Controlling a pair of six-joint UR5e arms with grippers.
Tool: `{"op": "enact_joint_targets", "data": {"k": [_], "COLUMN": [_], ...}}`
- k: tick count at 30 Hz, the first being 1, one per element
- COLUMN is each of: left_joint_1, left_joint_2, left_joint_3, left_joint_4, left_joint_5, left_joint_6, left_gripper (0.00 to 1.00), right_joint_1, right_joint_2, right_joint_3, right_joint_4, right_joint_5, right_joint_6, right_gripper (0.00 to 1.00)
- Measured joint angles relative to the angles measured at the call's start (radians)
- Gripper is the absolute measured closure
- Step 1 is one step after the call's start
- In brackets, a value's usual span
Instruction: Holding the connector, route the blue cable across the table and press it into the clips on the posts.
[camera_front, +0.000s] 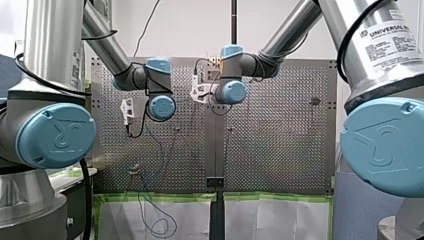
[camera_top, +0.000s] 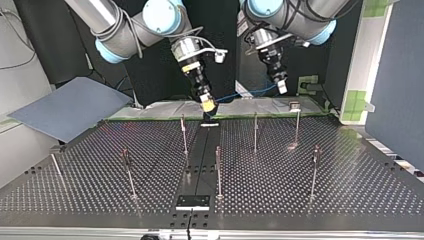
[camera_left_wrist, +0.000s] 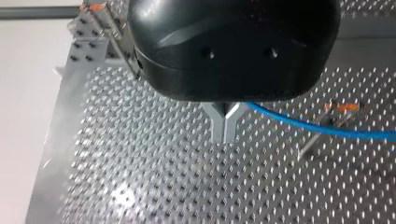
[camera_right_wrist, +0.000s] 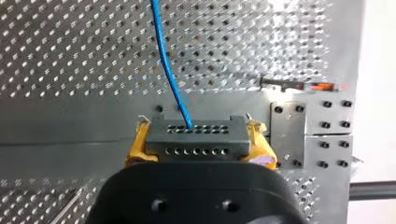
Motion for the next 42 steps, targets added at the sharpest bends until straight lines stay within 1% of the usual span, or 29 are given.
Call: {"op": "enact_joint_targets", "data": {"k": [3,6,8,13,17,20,24,29,34,39,42], "left_joint_1": [0.014,0.028,0.037,0.058,0.07,0.081,0.098,0.124,0.174,0.223,0.247], "left_joint_2": [0.028,0.055,0.071,0.116,0.142,0.146,0.136,0.126,0.125,0.127,0.127], "left_joint_3": [0.001,0.005,0.009,0.017,0.019,0.022,0.037,0.069,0.101,0.123,0.139], "left_joint_4": [-0.028,-0.055,-0.071,-0.116,-0.147,-0.156,-0.169,-0.19,-0.217,-0.232,-0.24], "left_joint_5": [-0.025,-0.026,-0.017,0.023,0.059,0.084,0.12,0.142,0.165,0.205,0.216], "left_joint_6": [-0.004,-0.011,-0.014,-0.019,-0.023,-0.024,-0.022,-0.02,-0.018,-0.019,-0.023], "left_gripper": [1.0,1.0,1.0,1.0,1.0,1.0,1.0,1.0,1.0,1.0,1.0], "right_joint_1": [0.001,0.005,0.009,0.016,0.021,0.025,0.028,0.034,0.037,0.038,0.038], "right_joint_2": [0.013,0.036,0.053,0.091,0.101,0.106,0.11,0.112,0.113,0.121,0.129], "right_joint_3": [-0.027,-0.054,-0.071,-0.114,-0.144,-0.167,-0.198,-0.243,-0.292,-0.328,-0.351], "right_joint_4": [0.027,0.054,0.072,0.114,0.145,0.168,0.199,0.243,0.29,0.316,0.327], "right_joint_5": [-0.009,-0.019,-0.025,-0.032,-0.034,-0.036,-0.04,-0.044,-0.046,-0.057,-0.064], "right_joint_6": [0.007,0.006,0.006,0.01,0.018,0.025,0.031,0.038,0.042,0.048,0.054], "right_gripper": [1.0,1.0,1.0,1.0,1.0,1.0,1.0,1.0,1.0,1.0,1.0]}}
